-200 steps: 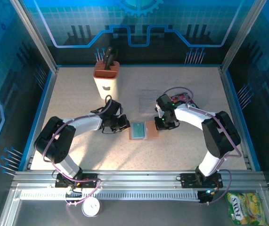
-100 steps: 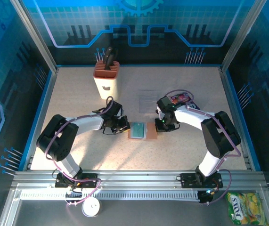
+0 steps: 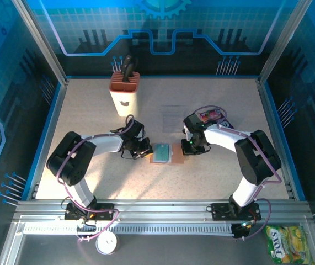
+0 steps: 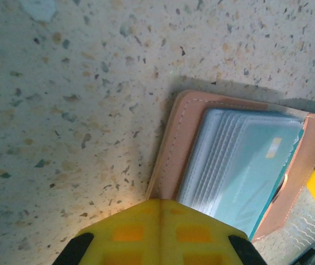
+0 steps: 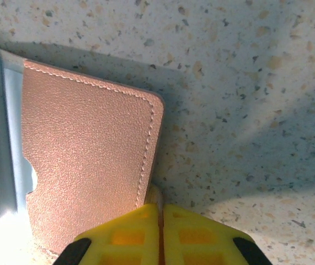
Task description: Take the credit cards out of the card holder
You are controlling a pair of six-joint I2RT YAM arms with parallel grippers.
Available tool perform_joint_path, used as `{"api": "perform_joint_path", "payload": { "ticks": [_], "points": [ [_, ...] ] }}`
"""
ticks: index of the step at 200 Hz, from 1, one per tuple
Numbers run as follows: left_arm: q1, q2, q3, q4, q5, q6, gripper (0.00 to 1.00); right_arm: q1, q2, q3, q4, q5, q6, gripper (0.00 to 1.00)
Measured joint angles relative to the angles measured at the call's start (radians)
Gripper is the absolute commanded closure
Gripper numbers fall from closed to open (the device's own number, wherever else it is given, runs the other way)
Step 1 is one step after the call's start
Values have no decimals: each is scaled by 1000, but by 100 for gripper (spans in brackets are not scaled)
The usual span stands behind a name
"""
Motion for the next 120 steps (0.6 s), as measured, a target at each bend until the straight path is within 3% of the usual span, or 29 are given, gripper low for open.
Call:
{"api": "perform_joint_path", "payload": {
  "ticks": [120],
  "points": [
    [-2, 36, 39, -21, 19, 0, 98, -26, 10, 5, 0, 58, -28, 90]
  ]
}}
